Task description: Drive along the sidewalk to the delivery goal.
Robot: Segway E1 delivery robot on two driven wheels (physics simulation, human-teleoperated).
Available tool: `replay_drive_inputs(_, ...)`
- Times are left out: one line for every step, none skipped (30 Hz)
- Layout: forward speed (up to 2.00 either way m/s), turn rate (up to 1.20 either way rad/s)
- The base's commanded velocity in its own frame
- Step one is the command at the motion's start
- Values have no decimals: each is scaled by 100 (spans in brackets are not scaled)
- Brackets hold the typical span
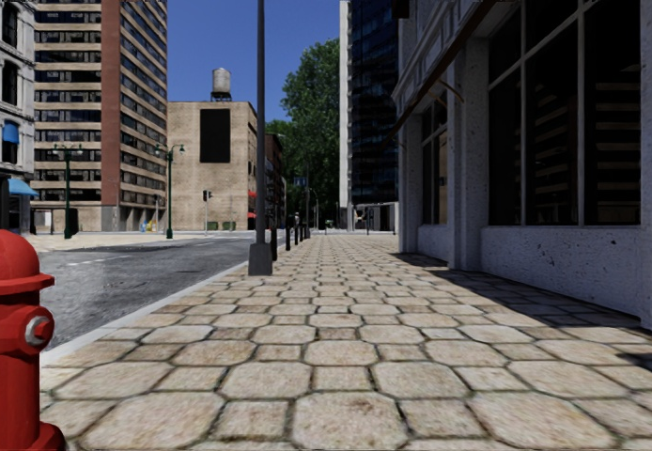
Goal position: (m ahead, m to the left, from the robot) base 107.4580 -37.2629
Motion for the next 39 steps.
replay_drive_inputs(200,-10)
replay_drive_inputs(200,0)
replay_drive_inputs(200,0)
replay_drive_inputs(200,0)
replay_drive_inputs(200,0)
replay_drive_inputs(200,0)
replay_drive_inputs(200,0)
replay_drive_inputs(200,0)
replay_drive_inputs(200,0)
replay_drive_inputs(200,0)
replay_drive_inputs(200,0)
replay_drive_inputs(200,0)
replay_drive_inputs(200,0)
replay_drive_inputs(200,0)
replay_drive_inputs(200,0)
replay_drive_inputs(200,0)
replay_drive_inputs(200,0)
replay_drive_inputs(200,0)
replay_drive_inputs(200,0)
replay_drive_inputs(200,0)
replay_drive_inputs(200,0)
replay_drive_inputs(200,0)
replay_drive_inputs(200,0)
replay_drive_inputs(200,0)
replay_drive_inputs(200,0)
replay_drive_inputs(200,0)
replay_drive_inputs(200,0)
replay_drive_inputs(200,0)
replay_drive_inputs(200,0)
replay_drive_inputs(200,0)
replay_drive_inputs(200,0)
replay_drive_inputs(200,0)
replay_drive_inputs(200,0)
replay_drive_inputs(200,0)
replay_drive_inputs(200,0)
replay_drive_inputs(200,0)
replay_drive_inputs(200,0)
replay_drive_inputs(200,0)
replay_drive_inputs(200,0)
